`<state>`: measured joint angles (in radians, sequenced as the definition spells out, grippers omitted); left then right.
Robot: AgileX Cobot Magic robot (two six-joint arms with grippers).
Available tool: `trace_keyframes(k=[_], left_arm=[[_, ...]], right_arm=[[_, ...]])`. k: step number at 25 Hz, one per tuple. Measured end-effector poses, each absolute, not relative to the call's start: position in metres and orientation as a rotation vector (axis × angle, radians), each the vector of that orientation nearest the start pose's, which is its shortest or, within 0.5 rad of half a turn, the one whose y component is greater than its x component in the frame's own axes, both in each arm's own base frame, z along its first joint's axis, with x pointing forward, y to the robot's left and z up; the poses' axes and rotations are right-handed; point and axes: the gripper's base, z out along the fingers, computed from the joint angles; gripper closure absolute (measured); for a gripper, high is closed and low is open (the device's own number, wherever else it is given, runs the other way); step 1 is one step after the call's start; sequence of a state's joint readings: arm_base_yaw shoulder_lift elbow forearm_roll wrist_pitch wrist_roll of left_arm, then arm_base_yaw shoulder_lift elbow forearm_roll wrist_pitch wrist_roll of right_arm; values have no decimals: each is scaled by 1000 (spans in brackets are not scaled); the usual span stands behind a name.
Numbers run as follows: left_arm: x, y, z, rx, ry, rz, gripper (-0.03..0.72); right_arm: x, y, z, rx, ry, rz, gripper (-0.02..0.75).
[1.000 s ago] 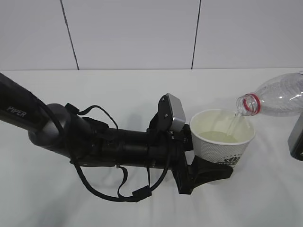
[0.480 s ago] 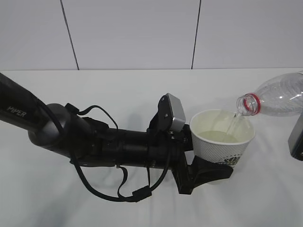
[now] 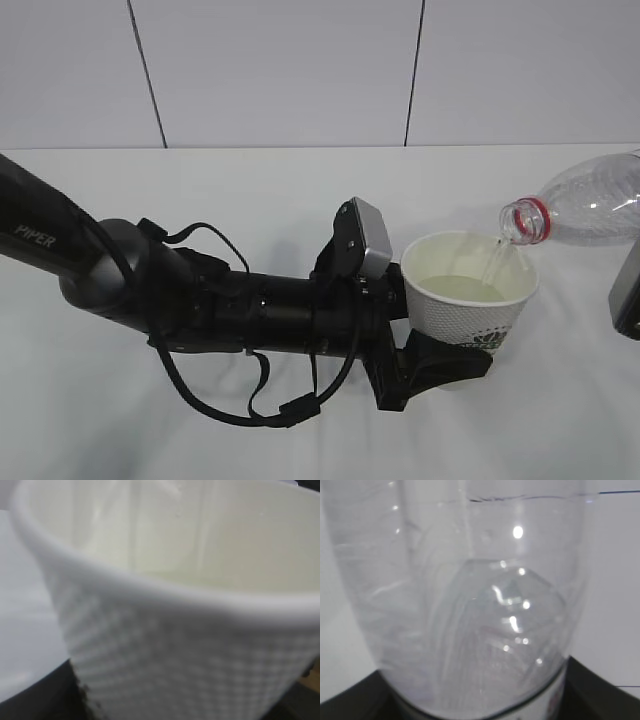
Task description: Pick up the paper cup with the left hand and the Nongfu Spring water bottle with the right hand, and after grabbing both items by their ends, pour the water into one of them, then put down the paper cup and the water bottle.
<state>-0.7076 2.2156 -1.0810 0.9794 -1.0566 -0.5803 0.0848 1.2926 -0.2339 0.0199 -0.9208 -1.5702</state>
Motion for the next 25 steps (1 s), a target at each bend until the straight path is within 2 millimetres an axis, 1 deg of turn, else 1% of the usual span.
trace_keyframes(k=[25], left_arm=[[266,-314,103,1230,1477,-1188,152]], right_arm=[[209,16,206,-1272,1196,-1131,265]])
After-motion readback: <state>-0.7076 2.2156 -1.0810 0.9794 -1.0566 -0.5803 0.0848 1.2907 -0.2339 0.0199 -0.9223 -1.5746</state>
